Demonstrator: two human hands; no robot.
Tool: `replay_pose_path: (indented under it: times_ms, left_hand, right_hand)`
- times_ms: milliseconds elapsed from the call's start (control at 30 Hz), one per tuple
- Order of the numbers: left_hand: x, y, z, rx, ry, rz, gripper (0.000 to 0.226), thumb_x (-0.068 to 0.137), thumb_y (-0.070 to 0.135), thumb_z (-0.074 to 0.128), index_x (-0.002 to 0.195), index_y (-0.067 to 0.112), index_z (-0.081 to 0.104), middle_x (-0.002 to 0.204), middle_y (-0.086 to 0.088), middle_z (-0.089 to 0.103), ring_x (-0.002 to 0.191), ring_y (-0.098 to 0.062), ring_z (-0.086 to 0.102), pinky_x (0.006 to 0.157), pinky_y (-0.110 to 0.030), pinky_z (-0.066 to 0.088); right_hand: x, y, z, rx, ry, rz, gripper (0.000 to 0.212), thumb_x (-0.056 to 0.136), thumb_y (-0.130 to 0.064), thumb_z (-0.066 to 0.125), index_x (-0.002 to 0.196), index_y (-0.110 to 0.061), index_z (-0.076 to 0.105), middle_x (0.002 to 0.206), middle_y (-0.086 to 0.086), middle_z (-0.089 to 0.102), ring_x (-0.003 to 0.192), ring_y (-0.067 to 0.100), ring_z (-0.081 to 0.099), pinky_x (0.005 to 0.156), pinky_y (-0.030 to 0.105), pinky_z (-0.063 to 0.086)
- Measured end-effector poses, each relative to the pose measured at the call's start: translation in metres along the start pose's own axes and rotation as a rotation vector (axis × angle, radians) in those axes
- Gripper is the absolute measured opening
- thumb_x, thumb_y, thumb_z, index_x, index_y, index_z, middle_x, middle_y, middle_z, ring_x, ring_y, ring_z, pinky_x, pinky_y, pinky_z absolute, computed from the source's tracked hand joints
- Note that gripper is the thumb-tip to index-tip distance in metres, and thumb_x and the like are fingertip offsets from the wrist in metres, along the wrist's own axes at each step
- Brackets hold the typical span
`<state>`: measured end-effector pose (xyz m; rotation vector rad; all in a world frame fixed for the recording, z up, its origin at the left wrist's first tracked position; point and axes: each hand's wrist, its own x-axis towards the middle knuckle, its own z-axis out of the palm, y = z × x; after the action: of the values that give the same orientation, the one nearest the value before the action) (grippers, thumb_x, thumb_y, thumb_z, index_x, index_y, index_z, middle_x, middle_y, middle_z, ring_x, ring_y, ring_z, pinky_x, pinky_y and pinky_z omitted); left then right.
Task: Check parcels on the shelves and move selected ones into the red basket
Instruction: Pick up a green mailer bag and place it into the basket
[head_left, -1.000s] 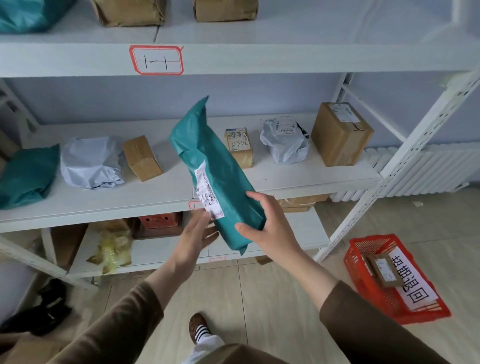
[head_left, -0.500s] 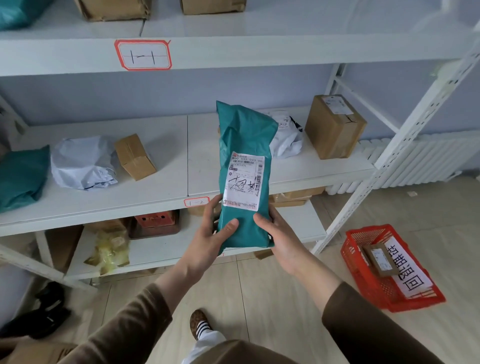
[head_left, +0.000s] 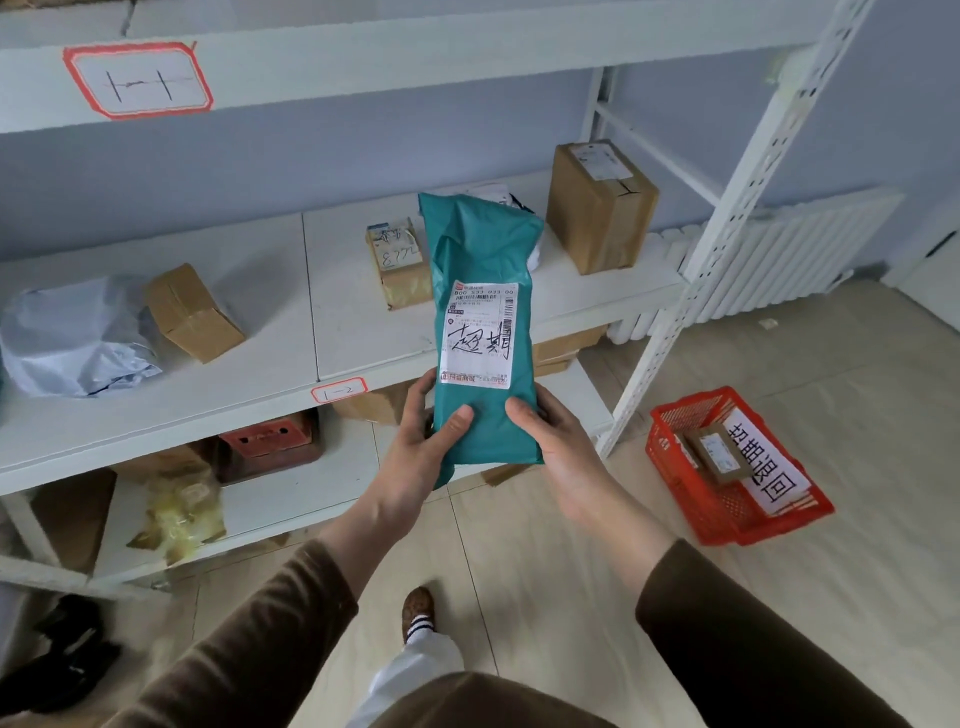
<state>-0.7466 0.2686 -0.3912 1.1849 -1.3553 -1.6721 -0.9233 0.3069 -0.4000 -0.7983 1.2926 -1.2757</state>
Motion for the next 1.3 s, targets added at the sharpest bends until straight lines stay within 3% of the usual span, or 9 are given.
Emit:
replay_pose_path:
  times_ms: [100, 267, 400, 467, 600, 833, 1100, 1233, 1300]
  left_hand:
    - [0.011, -0.001, 0.019, 0.012, -0.033, -0.023, 0.047, 0.103, 0.034, 0.063, 0.145, 0.046, 0.044, 0.112, 0.020, 0.074, 0.086, 0.008, 0.070, 0.062, -0.018, 0.051]
    - [0.040, 0.000, 0.053, -0.006, -0.132, -0.080, 0.050, 0.101, 0.035, 0.066, 0.146, 0.040, 0.044, 0.125, 0.005, 0.073, 0.097, -0.005, 0.075, 0.062, -0.015, 0.055]
    - [0.068, -0.004, 0.085, -0.002, -0.236, -0.122, 0.050, 0.100, 0.038, 0.068, 0.143, 0.045, 0.045, 0.130, 0.006, 0.073, 0.116, -0.022, 0.073, 0.087, -0.040, 0.060]
    - [0.082, -0.007, 0.105, 0.016, -0.293, -0.134, 0.052, 0.098, 0.043, 0.069, 0.143, 0.049, 0.043, 0.132, 0.006, 0.071, 0.117, -0.024, 0.072, 0.088, -0.043, 0.057]
    - [0.102, -0.018, 0.155, 0.013, -0.383, -0.199, 0.059, 0.097, 0.042, 0.071, 0.147, 0.048, 0.039, 0.137, 0.004, 0.066, 0.115, -0.021, 0.071, 0.072, -0.024, 0.059]
    - [0.126, -0.049, 0.263, 0.039, -0.507, -0.262, 0.061, 0.099, 0.029, 0.071, 0.148, 0.042, 0.038, 0.144, -0.001, 0.062, 0.125, -0.025, 0.066, 0.100, -0.039, 0.060]
    - [0.130, -0.101, 0.426, 0.013, -0.549, -0.337, 0.066, 0.096, 0.021, 0.075, 0.149, 0.038, 0.040, 0.143, -0.006, 0.060, 0.126, -0.026, 0.067, 0.100, -0.040, 0.060]
    - [0.121, -0.134, 0.505, -0.017, -0.527, -0.387, 0.066, 0.097, 0.018, 0.074, 0.149, 0.036, 0.038, 0.142, -0.007, 0.057, 0.129, -0.029, 0.063, 0.090, -0.033, 0.062]
    - [0.123, -0.146, 0.533, -0.016, -0.504, -0.425, 0.067, 0.097, 0.021, 0.074, 0.150, 0.036, 0.036, 0.142, -0.007, 0.056, 0.128, -0.029, 0.064, 0.092, -0.035, 0.062]
  right_hand:
    - [-0.001, 0.002, -0.018, 0.039, 0.060, 0.001, 0.035, 0.100, -0.030, 0.066, 0.135, -0.027, 0.065, 0.128, 0.000, 0.075, 0.119, 0.024, 0.071, 0.105, 0.048, 0.055]
    - [0.001, 0.001, -0.052, 0.097, 0.198, 0.006, 0.036, 0.099, -0.027, 0.068, 0.134, -0.025, 0.065, 0.127, 0.001, 0.075, 0.118, 0.023, 0.072, 0.098, 0.040, 0.059]
    - [0.001, -0.002, -0.084, 0.106, 0.308, 0.014, 0.038, 0.100, -0.027, 0.068, 0.138, -0.026, 0.063, 0.127, -0.003, 0.075, 0.117, 0.020, 0.072, 0.086, 0.028, 0.060]
    - [-0.001, -0.002, -0.103, 0.111, 0.359, 0.013, 0.041, 0.100, -0.027, 0.068, 0.139, -0.028, 0.061, 0.130, -0.004, 0.074, 0.118, 0.019, 0.072, 0.092, 0.034, 0.061]
    - [-0.007, 0.003, -0.148, 0.115, 0.484, 0.048, 0.040, 0.100, -0.028, 0.068, 0.138, -0.032, 0.062, 0.129, -0.007, 0.074, 0.117, 0.020, 0.072, 0.098, 0.039, 0.059]
    - [-0.028, 0.013, -0.251, 0.154, 0.614, 0.082, 0.036, 0.099, -0.024, 0.068, 0.135, -0.029, 0.065, 0.125, -0.005, 0.076, 0.117, 0.025, 0.072, 0.100, 0.044, 0.059]
    - [-0.068, 0.025, -0.420, 0.123, 0.601, 0.196, 0.034, 0.100, -0.022, 0.067, 0.132, -0.033, 0.066, 0.125, -0.003, 0.076, 0.111, 0.022, 0.073, 0.080, 0.028, 0.061]
    - [-0.084, 0.031, -0.508, 0.065, 0.549, 0.299, 0.038, 0.100, -0.022, 0.066, 0.137, -0.031, 0.062, 0.126, -0.003, 0.076, 0.109, 0.020, 0.074, 0.079, 0.027, 0.060]
    - [-0.081, 0.036, -0.542, 0.026, 0.510, 0.357, 0.039, 0.101, -0.023, 0.063, 0.139, -0.031, 0.059, 0.124, -0.004, 0.076, 0.108, 0.019, 0.074, 0.077, 0.026, 0.058]
